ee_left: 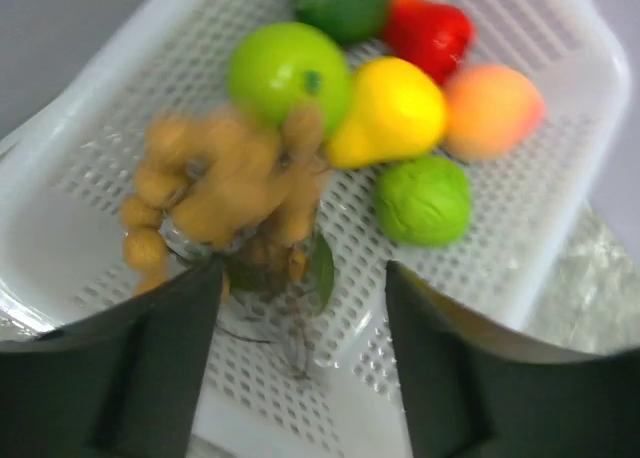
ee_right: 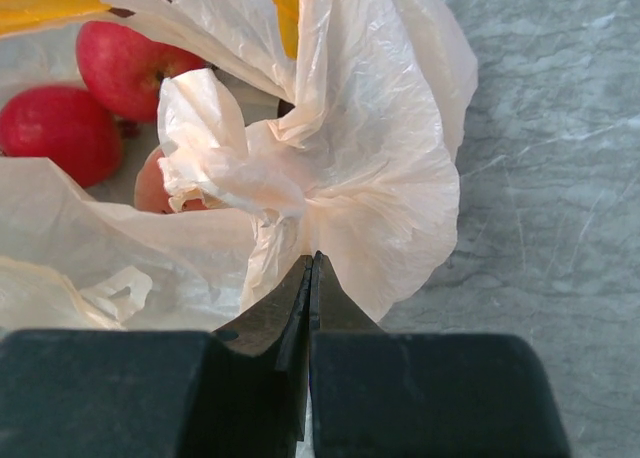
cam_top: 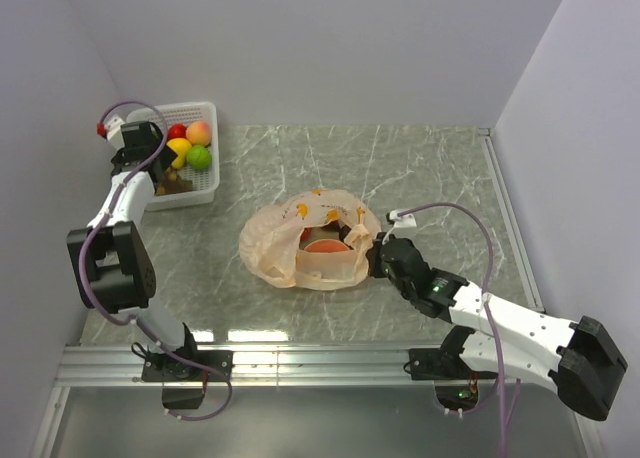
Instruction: Untie the knot of the plastic bag and take out the fruit
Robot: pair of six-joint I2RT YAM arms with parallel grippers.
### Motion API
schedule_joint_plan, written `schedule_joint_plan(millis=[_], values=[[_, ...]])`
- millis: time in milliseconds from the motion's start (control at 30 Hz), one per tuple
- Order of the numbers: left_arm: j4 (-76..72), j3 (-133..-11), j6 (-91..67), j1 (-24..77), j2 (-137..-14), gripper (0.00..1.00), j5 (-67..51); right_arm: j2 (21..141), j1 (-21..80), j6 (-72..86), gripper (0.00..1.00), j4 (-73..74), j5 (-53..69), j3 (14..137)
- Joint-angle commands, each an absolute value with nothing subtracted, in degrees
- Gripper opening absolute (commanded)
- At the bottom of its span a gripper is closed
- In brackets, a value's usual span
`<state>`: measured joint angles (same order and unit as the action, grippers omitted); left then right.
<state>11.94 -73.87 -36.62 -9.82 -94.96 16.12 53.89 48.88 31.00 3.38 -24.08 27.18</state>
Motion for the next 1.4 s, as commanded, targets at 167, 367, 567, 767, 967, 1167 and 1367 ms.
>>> schedule_joint_plan(millis=[167, 367, 567, 767, 967, 1167, 1367], values=[[10.4, -75.8, -37.2, -12.9, -93.0, 0.99, 16.9, 59.2, 49.8, 27.3, 0.00, 3.3, -20.4, 33.8], [12.3, -71.0, -37.9, -12.1, -83.2, 0.99, 9.6, 60.7, 49.9, 26.3, 0.00, 3.9, -22.4, 36.5], [15.5, -66.5, -36.5, -3.7, -71.9, 0.98, 1.9, 60.5, 49.8, 26.6, 0.00, 3.0, -25.3, 35.3], [17.4, -62.3, -34.9, 19.1, -63.5, 0.93, -1.7, 58.6, 49.9, 28.2, 0.00, 2.8, -27.1, 33.3], [15.7, -57.0, -36.6, 39.2, -60.6, 0.79, -2.6, 56.0, 50.0, 29.1, 0.00, 2.5, -28.7, 31.0], [16.1, -58.2, -35.2, 54.7, -65.6, 0.65, 3.4, 54.8, 50.1, 30.1, 0.00, 2.5, -28.6, 30.2], [16.0, -59.2, -36.8, 56.3, -74.5, 0.52, 14.3, 54.8, 50.1, 30.1, 0.00, 2.5, -27.8, 30.1]])
